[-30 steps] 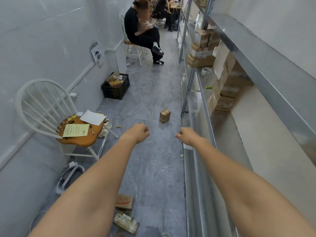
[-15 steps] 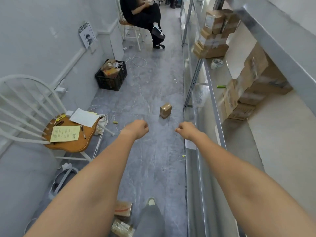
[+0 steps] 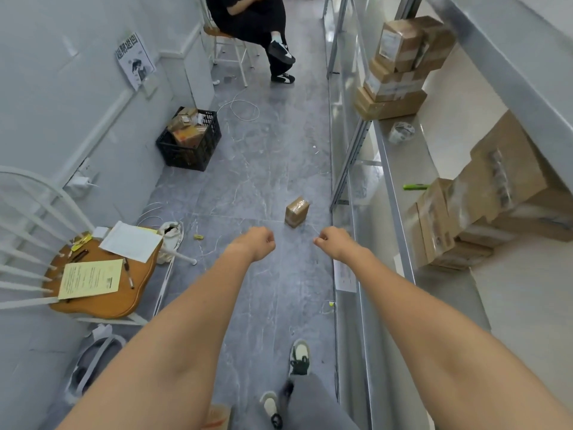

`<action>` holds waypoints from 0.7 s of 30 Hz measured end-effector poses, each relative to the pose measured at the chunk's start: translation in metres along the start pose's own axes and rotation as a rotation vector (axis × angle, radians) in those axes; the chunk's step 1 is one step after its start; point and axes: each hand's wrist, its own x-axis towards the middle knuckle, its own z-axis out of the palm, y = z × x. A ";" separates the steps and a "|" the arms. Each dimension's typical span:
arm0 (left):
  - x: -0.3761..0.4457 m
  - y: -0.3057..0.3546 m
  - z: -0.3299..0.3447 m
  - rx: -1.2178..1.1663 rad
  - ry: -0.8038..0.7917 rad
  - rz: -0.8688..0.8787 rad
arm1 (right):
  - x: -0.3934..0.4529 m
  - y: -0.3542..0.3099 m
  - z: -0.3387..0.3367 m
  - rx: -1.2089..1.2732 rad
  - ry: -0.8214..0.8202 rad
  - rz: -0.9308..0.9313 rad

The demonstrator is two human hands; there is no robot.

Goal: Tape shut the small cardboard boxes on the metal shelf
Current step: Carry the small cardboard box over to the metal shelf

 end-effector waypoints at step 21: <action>0.252 -0.004 -0.129 -0.030 -0.015 -0.080 | 0.263 -0.016 -0.119 -0.034 -0.089 0.030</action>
